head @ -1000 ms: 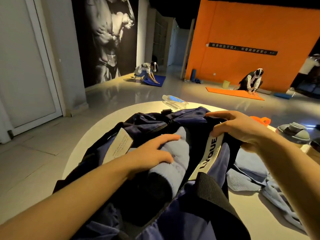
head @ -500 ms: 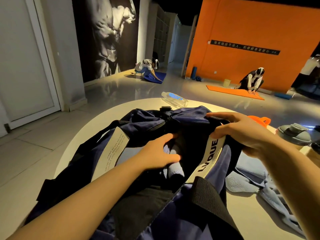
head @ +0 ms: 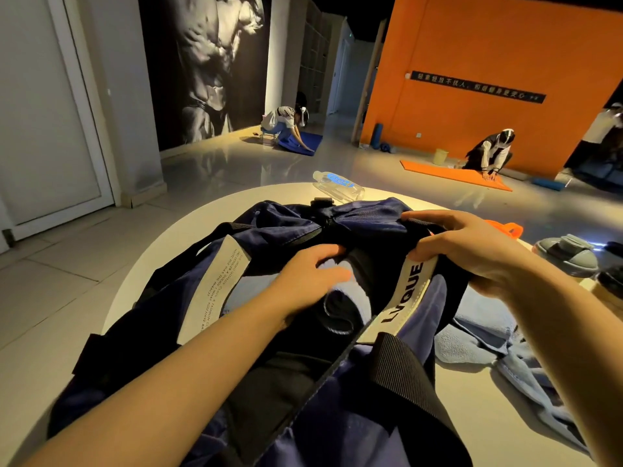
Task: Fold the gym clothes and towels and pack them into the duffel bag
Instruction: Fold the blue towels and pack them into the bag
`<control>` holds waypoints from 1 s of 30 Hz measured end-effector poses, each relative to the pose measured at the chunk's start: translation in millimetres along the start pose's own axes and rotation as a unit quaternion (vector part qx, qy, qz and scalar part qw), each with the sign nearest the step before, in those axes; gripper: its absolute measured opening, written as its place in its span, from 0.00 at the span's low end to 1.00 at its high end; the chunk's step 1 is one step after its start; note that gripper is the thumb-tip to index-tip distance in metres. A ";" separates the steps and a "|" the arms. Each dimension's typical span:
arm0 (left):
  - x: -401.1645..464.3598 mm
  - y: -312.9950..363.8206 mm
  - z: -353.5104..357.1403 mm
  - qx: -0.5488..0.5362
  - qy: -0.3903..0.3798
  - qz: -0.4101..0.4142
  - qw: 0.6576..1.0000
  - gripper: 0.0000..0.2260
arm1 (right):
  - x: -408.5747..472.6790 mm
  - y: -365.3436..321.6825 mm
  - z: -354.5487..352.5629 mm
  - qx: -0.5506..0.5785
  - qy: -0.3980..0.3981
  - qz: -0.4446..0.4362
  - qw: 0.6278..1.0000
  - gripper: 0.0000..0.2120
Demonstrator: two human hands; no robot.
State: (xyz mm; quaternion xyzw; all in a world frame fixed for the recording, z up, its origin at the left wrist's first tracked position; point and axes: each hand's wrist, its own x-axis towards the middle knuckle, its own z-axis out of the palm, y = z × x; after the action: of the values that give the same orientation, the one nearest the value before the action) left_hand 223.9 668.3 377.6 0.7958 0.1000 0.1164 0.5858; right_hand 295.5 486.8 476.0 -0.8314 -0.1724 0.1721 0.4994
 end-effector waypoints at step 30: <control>-33.4 -21.7 7.8 0.520 0.135 0.019 0.843 0.14 | -9.3 0.5 -1.0 -0.022 -0.001 0.004 1.000 0.22</control>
State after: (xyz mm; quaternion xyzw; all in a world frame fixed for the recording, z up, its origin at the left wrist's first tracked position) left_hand 193.9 657.7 352.3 0.9619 0.2085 0.1650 0.0642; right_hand 287.9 481.6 477.0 -0.8430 -0.1731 0.1712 0.4797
